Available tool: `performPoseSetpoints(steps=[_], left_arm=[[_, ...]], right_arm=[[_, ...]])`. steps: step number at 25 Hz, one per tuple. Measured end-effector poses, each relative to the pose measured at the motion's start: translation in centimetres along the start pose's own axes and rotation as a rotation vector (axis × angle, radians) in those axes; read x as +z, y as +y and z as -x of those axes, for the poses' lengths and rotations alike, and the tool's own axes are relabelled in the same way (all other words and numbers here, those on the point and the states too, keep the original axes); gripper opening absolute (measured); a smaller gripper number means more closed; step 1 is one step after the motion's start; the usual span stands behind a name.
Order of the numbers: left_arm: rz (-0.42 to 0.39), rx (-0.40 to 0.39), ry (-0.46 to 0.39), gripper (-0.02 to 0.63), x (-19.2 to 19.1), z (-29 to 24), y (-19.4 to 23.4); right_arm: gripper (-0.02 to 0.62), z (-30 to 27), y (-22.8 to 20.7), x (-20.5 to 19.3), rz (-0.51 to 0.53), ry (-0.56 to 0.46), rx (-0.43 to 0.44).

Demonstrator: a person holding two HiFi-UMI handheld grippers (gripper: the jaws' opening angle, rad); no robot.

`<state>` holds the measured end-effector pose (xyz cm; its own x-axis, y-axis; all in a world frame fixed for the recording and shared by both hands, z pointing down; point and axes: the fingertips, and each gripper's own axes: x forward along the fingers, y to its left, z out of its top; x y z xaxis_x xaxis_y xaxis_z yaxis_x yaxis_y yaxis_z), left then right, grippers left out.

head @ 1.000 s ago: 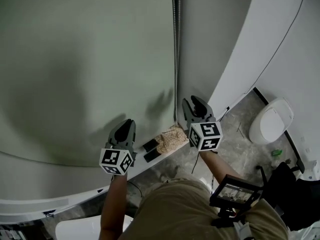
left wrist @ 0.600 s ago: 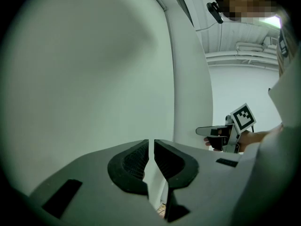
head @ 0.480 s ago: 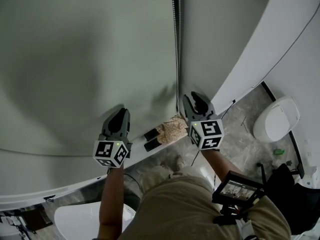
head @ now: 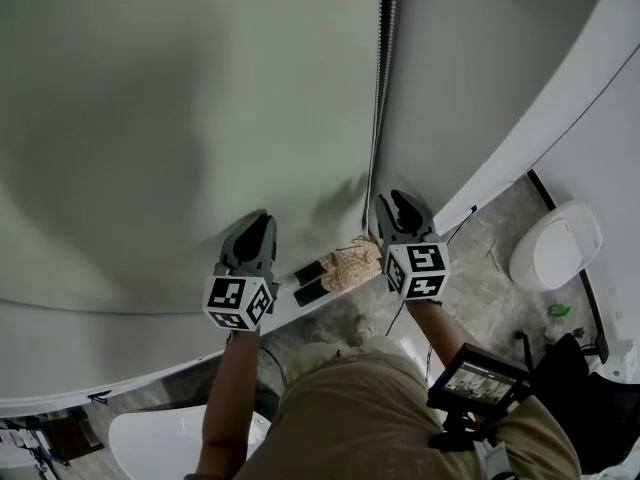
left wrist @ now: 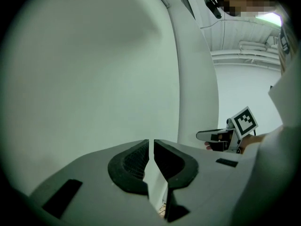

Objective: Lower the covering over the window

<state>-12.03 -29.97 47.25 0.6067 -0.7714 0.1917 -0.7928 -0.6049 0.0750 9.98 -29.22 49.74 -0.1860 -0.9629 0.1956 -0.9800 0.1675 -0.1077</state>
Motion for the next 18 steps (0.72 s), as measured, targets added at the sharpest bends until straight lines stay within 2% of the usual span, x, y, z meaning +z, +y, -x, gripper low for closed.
performPoseSetpoints(steps=[5,13,18], left_arm=[[0.000,-0.015,-0.014,0.045,0.9,-2.1,0.1],[-0.018,-0.002,-0.019,0.044,2.7,-4.0,0.5],[-0.016,-0.002,-0.026,0.044,3.2,-4.5,0.2]], right_arm=[[0.110,-1.0,-1.1,0.4,-0.009,0.000,-0.031],[0.095,-2.3,-3.4,3.6,-0.051,-0.077,-0.105],[0.083,-2.7,-4.6,4.2,-0.071,-0.098,-0.127]])
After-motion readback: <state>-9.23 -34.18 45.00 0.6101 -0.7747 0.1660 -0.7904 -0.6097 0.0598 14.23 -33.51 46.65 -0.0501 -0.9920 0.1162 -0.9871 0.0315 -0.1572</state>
